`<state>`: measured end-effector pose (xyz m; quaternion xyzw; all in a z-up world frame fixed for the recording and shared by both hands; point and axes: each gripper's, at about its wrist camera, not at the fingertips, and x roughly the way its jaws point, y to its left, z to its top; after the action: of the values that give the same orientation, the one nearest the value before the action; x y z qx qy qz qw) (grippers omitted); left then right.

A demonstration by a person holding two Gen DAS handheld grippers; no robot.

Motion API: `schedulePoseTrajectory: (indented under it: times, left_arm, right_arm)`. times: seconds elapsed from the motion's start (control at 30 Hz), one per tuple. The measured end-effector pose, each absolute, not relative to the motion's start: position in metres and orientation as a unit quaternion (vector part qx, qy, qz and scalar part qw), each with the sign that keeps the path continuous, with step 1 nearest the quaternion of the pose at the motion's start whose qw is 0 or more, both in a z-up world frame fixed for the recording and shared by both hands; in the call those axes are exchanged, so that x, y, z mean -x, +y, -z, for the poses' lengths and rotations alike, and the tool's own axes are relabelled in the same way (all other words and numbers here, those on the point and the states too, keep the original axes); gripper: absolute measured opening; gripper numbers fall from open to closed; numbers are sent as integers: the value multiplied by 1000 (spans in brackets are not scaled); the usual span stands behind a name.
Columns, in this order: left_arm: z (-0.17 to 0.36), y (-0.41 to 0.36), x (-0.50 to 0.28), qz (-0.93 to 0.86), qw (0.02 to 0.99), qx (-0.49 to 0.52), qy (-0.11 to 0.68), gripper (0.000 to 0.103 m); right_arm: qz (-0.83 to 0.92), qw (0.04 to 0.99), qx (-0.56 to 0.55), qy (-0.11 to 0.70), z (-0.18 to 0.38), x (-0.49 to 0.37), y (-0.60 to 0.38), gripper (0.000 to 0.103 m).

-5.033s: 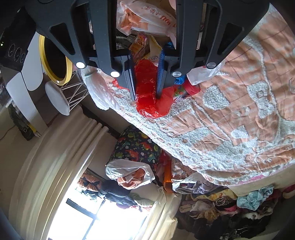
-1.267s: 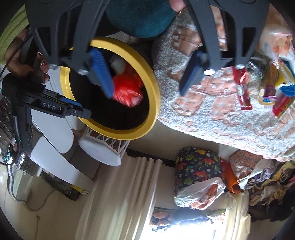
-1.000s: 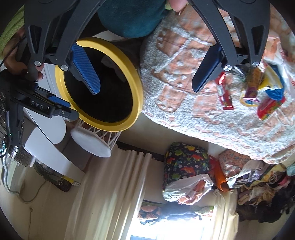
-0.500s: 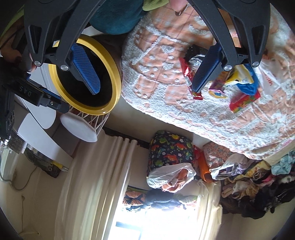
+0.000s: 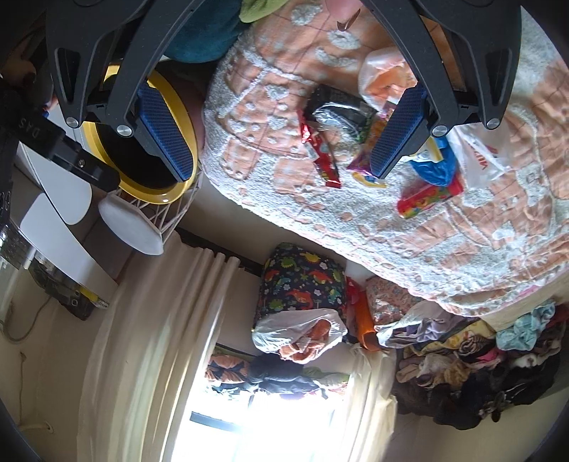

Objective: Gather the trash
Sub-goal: 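Move both open grippers back toward the remaining trash on the bed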

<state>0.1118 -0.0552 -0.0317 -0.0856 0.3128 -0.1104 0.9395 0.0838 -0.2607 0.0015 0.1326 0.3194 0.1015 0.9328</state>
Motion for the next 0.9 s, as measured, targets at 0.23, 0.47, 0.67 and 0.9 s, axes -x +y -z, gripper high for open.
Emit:
schedulePoseTrajectory:
  times: [0.23, 0.47, 0.67, 0.9]
  left_arm:
    - [35, -27, -114, 82, 941, 101, 313, 92]
    - [40, 6, -115, 48, 940, 116, 317, 92]
    - [46, 33, -115, 22, 938, 131, 321, 92]
    - [53, 63, -116, -8, 933, 152, 328, 92]
  right_arm:
    - [-121, 930, -108, 330, -1, -83, -232, 69]
    - [-140, 926, -78, 341, 2, -83, -202, 69]
    - [-164, 921, -51, 350, 5, -86, -177, 69]
    - [-183, 913, -34, 363, 12, -91, -156, 69]
